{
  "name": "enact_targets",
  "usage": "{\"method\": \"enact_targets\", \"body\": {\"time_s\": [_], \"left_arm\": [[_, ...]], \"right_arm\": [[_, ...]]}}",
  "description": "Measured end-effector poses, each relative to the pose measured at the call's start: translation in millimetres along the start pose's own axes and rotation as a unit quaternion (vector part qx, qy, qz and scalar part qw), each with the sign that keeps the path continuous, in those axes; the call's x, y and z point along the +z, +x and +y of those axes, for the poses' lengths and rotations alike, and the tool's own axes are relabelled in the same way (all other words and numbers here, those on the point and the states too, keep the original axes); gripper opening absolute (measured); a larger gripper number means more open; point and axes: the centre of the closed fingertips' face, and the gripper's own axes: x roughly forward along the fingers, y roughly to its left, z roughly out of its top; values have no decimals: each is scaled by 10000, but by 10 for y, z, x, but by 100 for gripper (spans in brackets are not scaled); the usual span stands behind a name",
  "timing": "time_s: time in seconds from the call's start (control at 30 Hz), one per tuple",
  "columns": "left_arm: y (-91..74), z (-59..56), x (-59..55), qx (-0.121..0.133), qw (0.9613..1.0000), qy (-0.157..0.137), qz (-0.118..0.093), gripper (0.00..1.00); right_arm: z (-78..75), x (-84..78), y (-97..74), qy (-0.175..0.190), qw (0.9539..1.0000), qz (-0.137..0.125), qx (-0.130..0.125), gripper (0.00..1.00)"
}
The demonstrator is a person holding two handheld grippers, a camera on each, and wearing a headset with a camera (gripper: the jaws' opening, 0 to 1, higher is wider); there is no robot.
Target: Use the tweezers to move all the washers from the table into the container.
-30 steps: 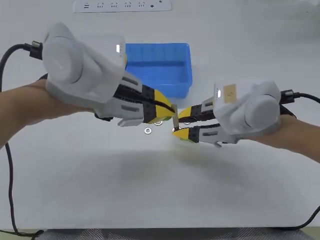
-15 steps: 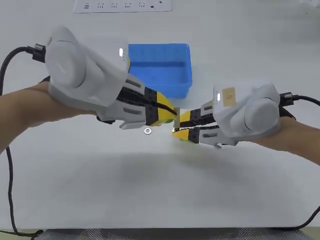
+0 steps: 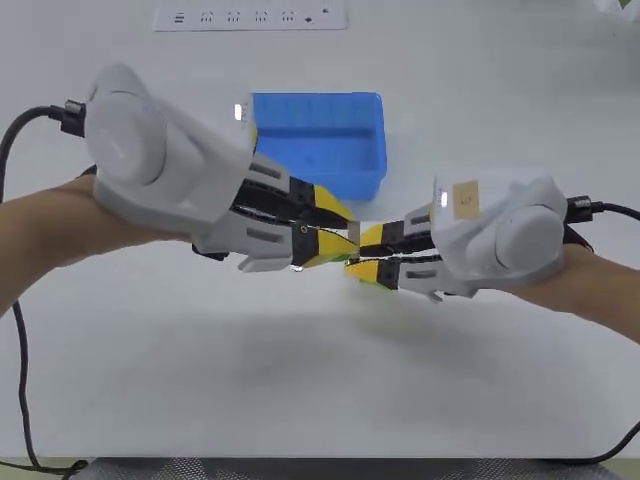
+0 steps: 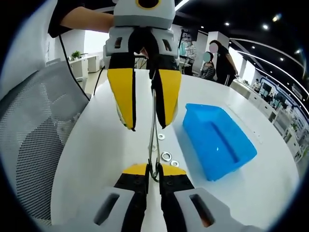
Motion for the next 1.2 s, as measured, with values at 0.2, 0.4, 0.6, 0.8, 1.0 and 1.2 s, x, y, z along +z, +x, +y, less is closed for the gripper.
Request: {"method": "enact_targets", "body": {"time_s": [0.2,0.4,0.6,0.8,1.0,1.2], "left_arm": [[-112,46,-34,422,9990,-68,-90,37],[-321,56,-189,887,9956,-314,-44,54],[-611,161,-241,1677,9843,-482,-269,75],[-881,181,-278,2100,9761,-438,-348,84],[-1172,277,-246,2694,9574,-628,-827,96],[-1383,248,-205,2850,9443,-935,-1355,99]], "right_arm": [[-26,44,-52,94,9999,15,-64,9],[-38,93,-129,162,9998,27,-105,9],[-66,226,-221,212,9996,-64,-169,9],[-97,462,-281,138,9994,-201,-231,9],[-179,722,-317,-12,9991,-312,-282,9],[-407,1010,-355,-92,9981,-485,-363,9]]}}
